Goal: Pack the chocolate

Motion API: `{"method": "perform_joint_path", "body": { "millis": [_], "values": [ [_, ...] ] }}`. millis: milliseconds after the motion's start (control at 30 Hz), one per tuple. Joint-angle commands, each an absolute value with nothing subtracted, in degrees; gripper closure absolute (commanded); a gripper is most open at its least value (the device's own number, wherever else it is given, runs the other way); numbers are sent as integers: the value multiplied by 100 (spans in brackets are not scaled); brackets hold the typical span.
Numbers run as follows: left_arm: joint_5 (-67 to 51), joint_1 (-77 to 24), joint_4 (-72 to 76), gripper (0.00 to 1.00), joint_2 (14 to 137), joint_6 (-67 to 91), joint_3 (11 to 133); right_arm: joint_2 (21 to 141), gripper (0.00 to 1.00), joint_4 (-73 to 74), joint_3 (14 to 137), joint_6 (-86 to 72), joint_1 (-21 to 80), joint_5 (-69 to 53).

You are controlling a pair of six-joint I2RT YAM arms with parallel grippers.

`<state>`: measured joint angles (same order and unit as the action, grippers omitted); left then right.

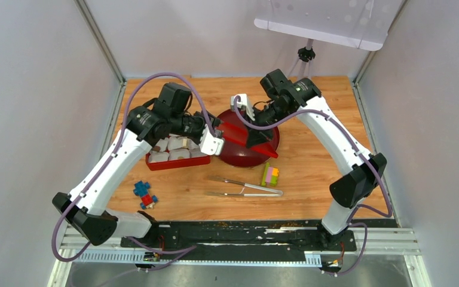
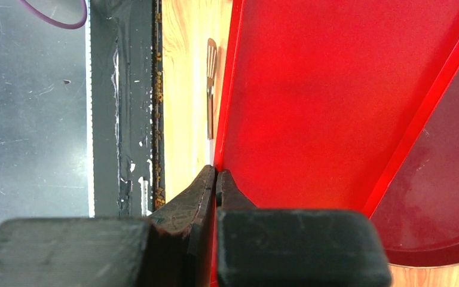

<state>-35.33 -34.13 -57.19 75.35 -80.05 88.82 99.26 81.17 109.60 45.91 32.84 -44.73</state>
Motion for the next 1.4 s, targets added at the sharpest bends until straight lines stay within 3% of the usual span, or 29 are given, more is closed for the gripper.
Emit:
{"method": "perform_joint_path", "body": {
  "millis": [0, 300, 467, 733, 1067, 1367],
  "values": [
    [-3349, -3439, -5912, 44, 7544, -7934, 9016, 9607, 100, 8025, 11184, 4885, 3332, -4519],
    [-3180, -3444, -6196, 47, 7656, -8030, 9091, 9589, 100, 7974, 11115, 4840, 3333, -4484],
    [-3190, -3439, -6103, 42, 7548, -8234, 8919, 9627, 100, 7999, 11161, 4808, 3321, -4509],
    [-3098, -3432, -5690, 59, 7479, -8308, 8671, 9743, 100, 8139, 11364, 4763, 3308, -4516],
    [-3051, -3433, -5414, 59, 7541, -8360, 8608, 9740, 100, 8146, 11364, 4680, 3202, -4640],
    [-3010, -3436, -6092, 70, 7873, -8502, 9134, 9756, 100, 8139, 11339, 4714, 3190, -4709]
  ]
}}
